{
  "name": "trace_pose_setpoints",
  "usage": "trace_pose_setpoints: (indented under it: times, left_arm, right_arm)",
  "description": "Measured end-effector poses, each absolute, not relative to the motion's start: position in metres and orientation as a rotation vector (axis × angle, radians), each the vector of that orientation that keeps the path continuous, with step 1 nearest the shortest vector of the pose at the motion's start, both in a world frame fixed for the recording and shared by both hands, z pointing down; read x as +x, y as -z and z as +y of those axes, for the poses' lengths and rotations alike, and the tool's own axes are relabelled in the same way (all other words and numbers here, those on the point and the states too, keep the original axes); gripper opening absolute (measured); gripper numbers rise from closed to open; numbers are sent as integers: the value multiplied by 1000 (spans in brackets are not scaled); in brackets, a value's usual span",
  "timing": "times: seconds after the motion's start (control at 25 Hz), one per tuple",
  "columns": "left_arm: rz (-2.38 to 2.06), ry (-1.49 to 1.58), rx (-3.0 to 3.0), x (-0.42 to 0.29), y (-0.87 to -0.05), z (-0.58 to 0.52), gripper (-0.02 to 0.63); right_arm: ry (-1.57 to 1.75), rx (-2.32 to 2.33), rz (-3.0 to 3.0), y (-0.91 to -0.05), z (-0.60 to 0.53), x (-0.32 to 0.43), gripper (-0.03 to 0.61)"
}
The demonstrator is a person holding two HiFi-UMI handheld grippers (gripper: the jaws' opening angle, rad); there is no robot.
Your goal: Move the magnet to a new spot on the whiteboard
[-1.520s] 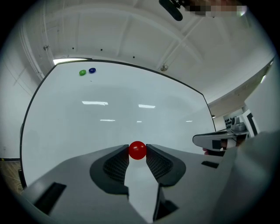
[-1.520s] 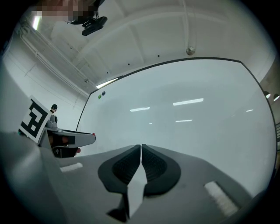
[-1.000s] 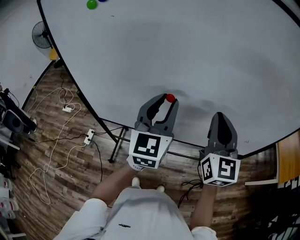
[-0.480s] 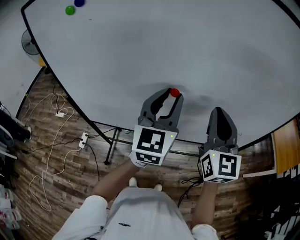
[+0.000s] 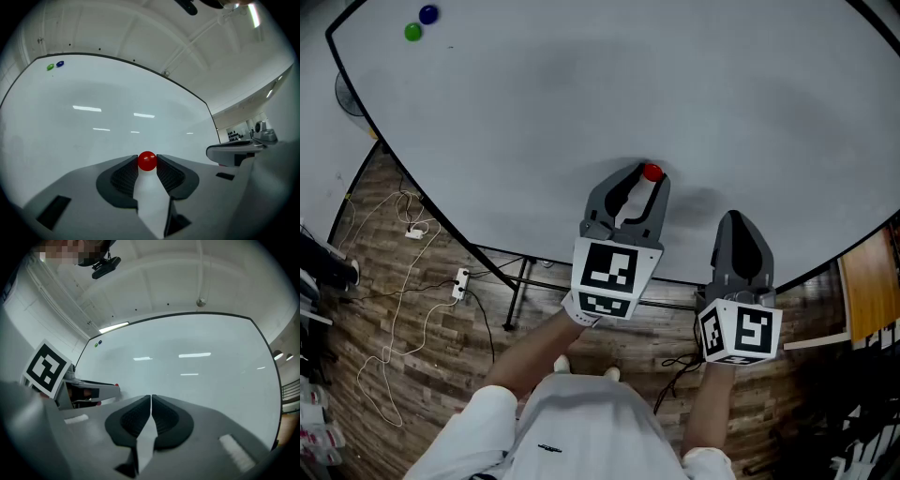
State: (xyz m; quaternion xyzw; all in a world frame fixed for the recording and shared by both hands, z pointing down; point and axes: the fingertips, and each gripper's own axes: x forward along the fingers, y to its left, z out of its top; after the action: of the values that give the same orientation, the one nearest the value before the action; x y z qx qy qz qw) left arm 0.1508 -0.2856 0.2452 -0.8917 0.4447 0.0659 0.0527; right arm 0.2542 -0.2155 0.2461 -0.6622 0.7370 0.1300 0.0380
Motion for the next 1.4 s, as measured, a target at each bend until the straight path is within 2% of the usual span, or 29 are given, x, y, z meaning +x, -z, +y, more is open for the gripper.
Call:
trace_pose_setpoints:
  times: [0.92,1.16,1.24,1.4]
  left_arm:
    - [1703,-184,-2439,160,-249,-306,124]
    - [1688,-227,-2494,161,-250,-304,124]
    - [1665,-232,-2514,165,-250,-302,147]
    - [1645,-218,-2542,165,-251,-300,150]
  right_arm:
    - [-341,-1991,2264,-253,-224,289,5]
    - [-353,-1988,2268,-251,-219,290,5]
    - [-360,-1990,2275,-252,-217,291,5]
    - [-356,-1989,2270,-252,-214,289,5]
